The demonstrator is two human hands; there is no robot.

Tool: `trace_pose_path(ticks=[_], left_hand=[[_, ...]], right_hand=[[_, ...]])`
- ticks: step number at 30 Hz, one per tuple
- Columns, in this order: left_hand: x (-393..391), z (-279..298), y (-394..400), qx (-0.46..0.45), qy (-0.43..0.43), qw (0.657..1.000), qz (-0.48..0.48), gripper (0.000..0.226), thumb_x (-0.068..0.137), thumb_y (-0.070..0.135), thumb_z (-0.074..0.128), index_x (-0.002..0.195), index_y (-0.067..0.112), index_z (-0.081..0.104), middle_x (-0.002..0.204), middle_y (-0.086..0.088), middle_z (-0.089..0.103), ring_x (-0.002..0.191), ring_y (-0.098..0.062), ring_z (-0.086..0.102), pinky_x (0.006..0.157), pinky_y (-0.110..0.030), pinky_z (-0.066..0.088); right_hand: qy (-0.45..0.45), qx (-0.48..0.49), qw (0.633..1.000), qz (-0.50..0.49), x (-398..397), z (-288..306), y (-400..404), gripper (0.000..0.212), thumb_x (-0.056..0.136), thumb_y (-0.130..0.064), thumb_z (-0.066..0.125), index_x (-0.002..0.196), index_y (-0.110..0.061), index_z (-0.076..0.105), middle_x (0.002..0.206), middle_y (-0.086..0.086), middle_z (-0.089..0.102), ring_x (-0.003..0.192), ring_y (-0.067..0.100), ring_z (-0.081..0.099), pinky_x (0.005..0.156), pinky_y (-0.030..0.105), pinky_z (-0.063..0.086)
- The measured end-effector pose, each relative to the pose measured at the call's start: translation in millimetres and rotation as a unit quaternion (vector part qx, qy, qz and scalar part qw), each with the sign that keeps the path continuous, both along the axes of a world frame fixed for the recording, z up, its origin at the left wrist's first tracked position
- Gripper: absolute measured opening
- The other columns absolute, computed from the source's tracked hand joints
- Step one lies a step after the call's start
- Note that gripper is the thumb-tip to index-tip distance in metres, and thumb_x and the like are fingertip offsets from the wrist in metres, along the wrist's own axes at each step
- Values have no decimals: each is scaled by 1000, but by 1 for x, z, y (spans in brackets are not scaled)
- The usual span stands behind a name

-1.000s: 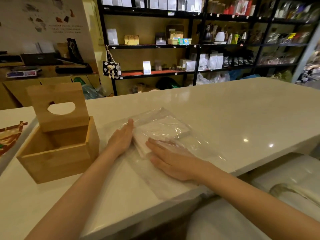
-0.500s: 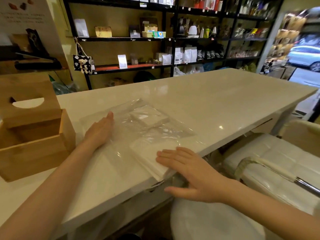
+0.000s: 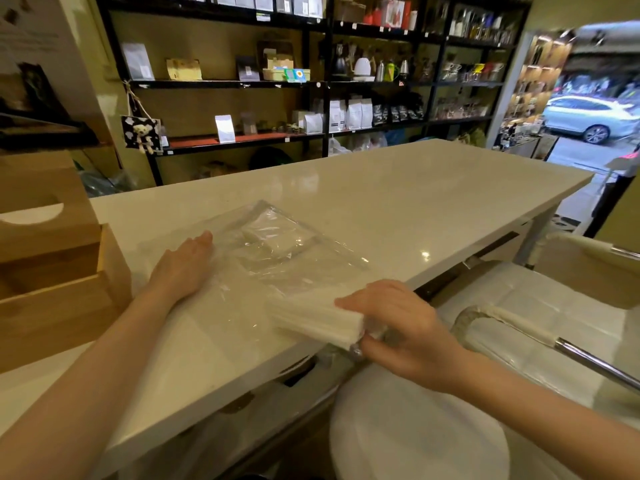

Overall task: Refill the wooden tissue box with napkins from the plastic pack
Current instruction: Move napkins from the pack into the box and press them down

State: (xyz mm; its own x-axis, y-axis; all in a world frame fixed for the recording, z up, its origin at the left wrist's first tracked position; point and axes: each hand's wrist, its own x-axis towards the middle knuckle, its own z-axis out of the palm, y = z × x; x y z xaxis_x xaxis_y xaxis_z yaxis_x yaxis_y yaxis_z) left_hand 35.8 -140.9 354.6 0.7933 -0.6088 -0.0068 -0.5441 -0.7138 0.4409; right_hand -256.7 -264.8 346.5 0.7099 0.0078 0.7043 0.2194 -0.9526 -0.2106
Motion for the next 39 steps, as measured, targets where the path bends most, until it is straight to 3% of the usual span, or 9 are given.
trace_pose_path(ticks=[7, 11, 14, 19, 24, 28, 30, 35, 39], left_hand=[[-12, 10, 4, -118, -9, 993, -6, 42, 97, 24, 33, 134, 6, 42, 143, -15, 41, 132, -30, 36, 105, -35, 27], [-42, 43, 13, -278, -67, 958, -35, 23, 92, 20, 46, 95, 12, 68, 94, -5, 68, 88, -16, 58, 74, -25, 40], [-71, 70, 31, -345, 54, 934, -75, 31, 91, 17, 45, 71, 13, 67, 62, -1, 69, 61, -5, 63, 59, -19, 49], [-79, 95, 56, -295, 494, 812, -100, 66, 92, 44, 27, 88, -4, 72, 89, -20, 74, 77, -28, 72, 66, -30, 58], [-50, 90, 76, -368, 599, 711, -3, 80, 85, 64, 23, 109, -3, 60, 107, -27, 68, 97, -36, 67, 76, -36, 57], [-34, 95, 96, -497, 622, 603, 52, 56, 72, 54, 52, 111, 15, 57, 106, -18, 70, 87, -31, 70, 62, -37, 61], [-26, 99, 106, -506, 607, 608, 77, 52, 62, 42, 61, 106, 14, 59, 89, -12, 74, 74, -25, 72, 54, -33, 60], [-4, 103, 125, -438, 490, 737, 159, 30, 62, 17, 66, 92, 16, 58, 60, -5, 73, 56, -16, 71, 45, -26, 57], [6, 102, 143, -456, 445, 753, 162, 32, 62, 18, 65, 93, 15, 61, 66, -1, 75, 61, -13, 71, 49, -25, 56]], right_hand=[[-15, 346, 938, 14, 2, 80, -12, 22, 68, -21, 69, 86, -35, 69, 82, -17, 73, 78, 2, 67, 70, 14, 53], [-35, 439, 897, 32, 25, 112, -26, 19, 73, -6, 65, 77, -24, 69, 65, -12, 71, 61, 2, 66, 55, 15, 53], [-62, 461, 885, 26, 51, 126, -30, 14, 70, -13, 64, 72, -26, 70, 61, -14, 68, 59, 1, 62, 52, 16, 51], [-30, 405, 911, 78, 105, 128, -5, 25, 79, -1, 62, 82, -25, 69, 67, -16, 71, 64, -1, 65, 56, 12, 50], [66, 181, 968, 159, 142, 121, 25, 23, 78, -28, 62, 98, -38, 60, 92, -26, 66, 93, -3, 59, 78, 8, 46], [103, 57, 966, 229, 164, 118, 32, 31, 79, -23, 56, 107, -36, 57, 108, -17, 63, 107, 4, 56, 92, 20, 43], [111, 8, 958, 263, 179, 118, 32, 31, 81, -20, 55, 107, -37, 56, 117, -16, 59, 120, 3, 50, 106, 30, 35], [142, 7, 946, 291, 219, 116, 36, 33, 80, -34, 55, 112, -45, 53, 136, -25, 44, 136, -1, 27, 112, 24, 26], [202, 298, 900, 248, 248, 107, 46, 52, 79, -22, 65, 122, -41, 44, 136, -15, 47, 124, 2, 45, 103, 20, 37]])
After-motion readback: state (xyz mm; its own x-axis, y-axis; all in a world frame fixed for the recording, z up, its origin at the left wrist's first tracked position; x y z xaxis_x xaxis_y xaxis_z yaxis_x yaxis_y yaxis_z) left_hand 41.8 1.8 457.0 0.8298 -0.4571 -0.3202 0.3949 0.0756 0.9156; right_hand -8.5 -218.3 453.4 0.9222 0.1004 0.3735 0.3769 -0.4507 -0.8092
